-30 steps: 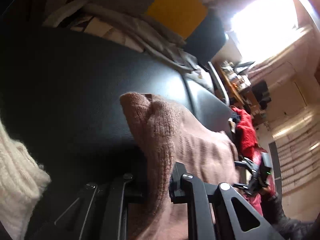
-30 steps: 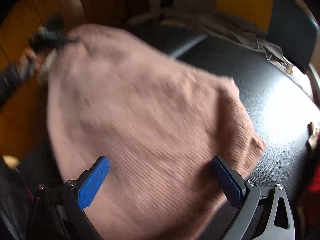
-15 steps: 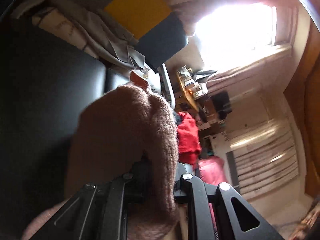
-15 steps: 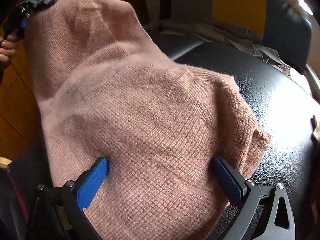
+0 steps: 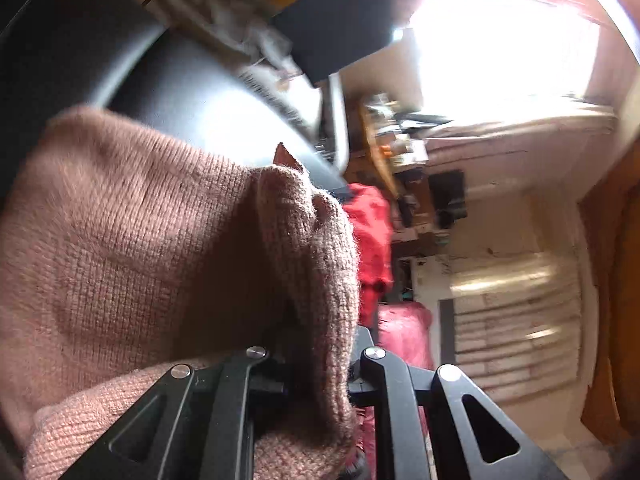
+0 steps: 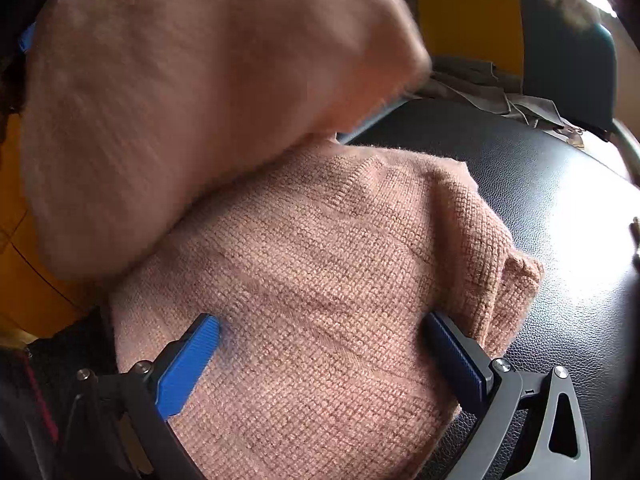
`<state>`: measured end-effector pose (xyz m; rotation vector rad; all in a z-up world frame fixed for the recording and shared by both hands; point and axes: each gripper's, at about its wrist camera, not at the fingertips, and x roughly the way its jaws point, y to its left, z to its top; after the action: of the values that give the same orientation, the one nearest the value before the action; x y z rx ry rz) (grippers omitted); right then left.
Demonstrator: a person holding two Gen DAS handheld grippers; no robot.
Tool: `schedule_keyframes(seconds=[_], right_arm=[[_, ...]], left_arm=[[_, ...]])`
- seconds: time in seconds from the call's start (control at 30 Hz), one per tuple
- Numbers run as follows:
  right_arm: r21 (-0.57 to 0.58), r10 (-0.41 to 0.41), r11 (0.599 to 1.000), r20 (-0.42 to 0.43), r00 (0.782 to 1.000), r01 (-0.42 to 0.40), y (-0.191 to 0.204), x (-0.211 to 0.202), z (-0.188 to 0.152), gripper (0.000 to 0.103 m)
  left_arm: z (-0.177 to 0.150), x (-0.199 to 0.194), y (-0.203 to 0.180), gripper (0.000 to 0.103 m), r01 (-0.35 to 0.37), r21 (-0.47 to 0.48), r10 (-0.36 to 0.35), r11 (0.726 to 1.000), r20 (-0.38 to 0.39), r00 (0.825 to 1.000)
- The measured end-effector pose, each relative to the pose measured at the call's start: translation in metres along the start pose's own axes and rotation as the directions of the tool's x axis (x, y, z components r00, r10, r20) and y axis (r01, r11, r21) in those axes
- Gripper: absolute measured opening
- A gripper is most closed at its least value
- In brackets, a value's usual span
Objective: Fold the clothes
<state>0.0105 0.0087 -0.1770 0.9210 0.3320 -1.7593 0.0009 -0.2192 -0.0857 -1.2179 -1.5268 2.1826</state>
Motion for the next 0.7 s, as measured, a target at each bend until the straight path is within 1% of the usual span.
schedule_keyframes(seconds=[0.1,0.2,0.27,0.33,0.4,0.47,0.53,0.6,0.67,0.7], right_arm=[[0.003,0.005,1.000,0.010,1.000,-0.005,0.001,-0.003,-0.002,0.103],[0.004,0.003,1.000,0.016,1.000,-0.003,0.003,-0.005,-0.005,0.103],[0.002,-0.003,1.000,0.018,1.000,0.003,0.005,-0.006,-0.006,0.103],[-0.006,-0.014,1.000,0.019,1.000,0.014,0.009,-0.009,-0.007,0.103],[-0.030,-0.037,0.999,0.014,0.999,0.038,0.015,-0.014,-0.010,0.103],[-0.061,-0.053,0.997,0.000,0.999,0.053,0.023,-0.023,-0.017,0.103],[-0.060,-0.062,0.996,-0.001,0.998,0.062,0.028,-0.038,-0.025,0.103],[-0.050,-0.077,0.996,0.000,0.997,0.077,0.030,-0.056,-0.035,0.103],[-0.014,-0.084,0.996,-0.012,0.996,0.084,0.030,-0.069,-0.044,0.103],[0.008,-0.080,0.997,-0.017,0.997,0.080,0.030,-0.075,-0.049,0.103]], left_arm=[[0.005,0.029,0.013,0.014,-0.055,-0.038,0.055,0.998,0.003,0.998],[0.008,0.047,0.021,0.015,-0.084,-0.059,0.084,0.995,0.002,0.996],[0.008,0.055,0.026,0.018,-0.104,-0.100,0.102,0.990,-0.017,0.995],[0.009,0.060,0.024,0.023,-0.103,-0.139,0.096,0.985,-0.060,0.994],[0.007,0.059,0.021,0.024,-0.104,-0.170,0.087,0.980,-0.101,0.991],[0.006,0.055,0.011,0.026,-0.092,-0.162,0.071,0.982,-0.130,0.989],[0.005,0.048,0.001,0.027,-0.066,-0.149,0.043,0.987,-0.154,0.987],[0.001,0.035,-0.006,0.027,-0.009,-0.148,-0.017,0.989,-0.174,0.985],[0.000,0.023,-0.015,0.027,0.060,-0.151,-0.089,0.987,-0.197,0.976],[-0.001,0.016,-0.021,0.027,0.086,-0.140,-0.113,0.986,-0.203,0.973]])
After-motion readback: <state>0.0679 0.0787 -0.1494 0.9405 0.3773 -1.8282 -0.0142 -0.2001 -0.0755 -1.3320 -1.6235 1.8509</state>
